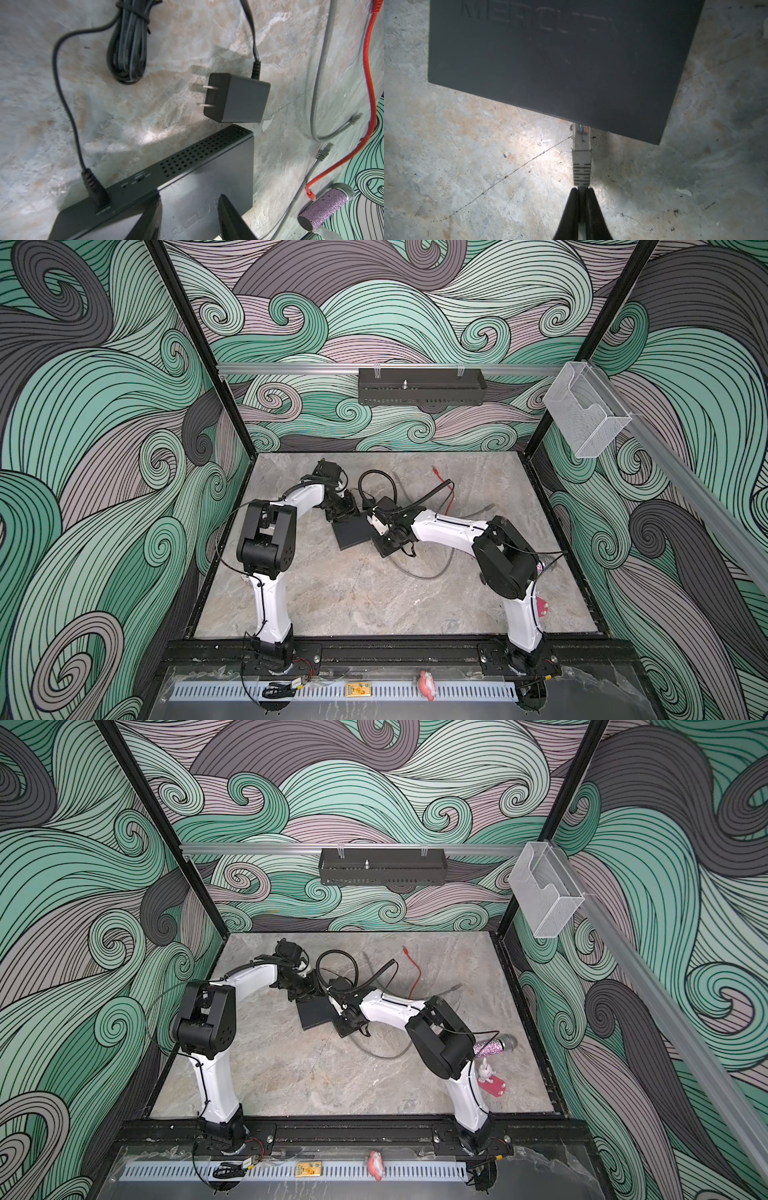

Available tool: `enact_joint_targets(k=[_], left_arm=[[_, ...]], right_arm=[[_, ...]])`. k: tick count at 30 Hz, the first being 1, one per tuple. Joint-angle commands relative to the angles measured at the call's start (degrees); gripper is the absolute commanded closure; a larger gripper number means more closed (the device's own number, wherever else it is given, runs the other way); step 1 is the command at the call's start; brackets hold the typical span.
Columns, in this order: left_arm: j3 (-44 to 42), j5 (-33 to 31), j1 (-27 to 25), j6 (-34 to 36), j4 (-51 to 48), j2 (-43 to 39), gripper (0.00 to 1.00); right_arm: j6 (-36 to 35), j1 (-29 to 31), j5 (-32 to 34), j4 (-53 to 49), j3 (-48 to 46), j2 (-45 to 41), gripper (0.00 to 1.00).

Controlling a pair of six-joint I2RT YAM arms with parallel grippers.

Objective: Insert the plug into the switch port

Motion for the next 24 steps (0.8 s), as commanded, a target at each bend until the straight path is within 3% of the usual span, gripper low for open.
enact_joint_targets(k=[1, 24], left_arm=[[-2.07, -1.98, -0.59, -0.52, -2.66, 2.14, 0.52], [-2.86, -1.85, -0.59, -0.68, -2.24, 2.13, 0.52]], right_arm=[[-0.12, -0.35, 2.17, 1.17, 0.51, -0.84, 0.92], [4.26, 2.04, 2.39, 4.86, 0.14, 0.07, 0.92]])
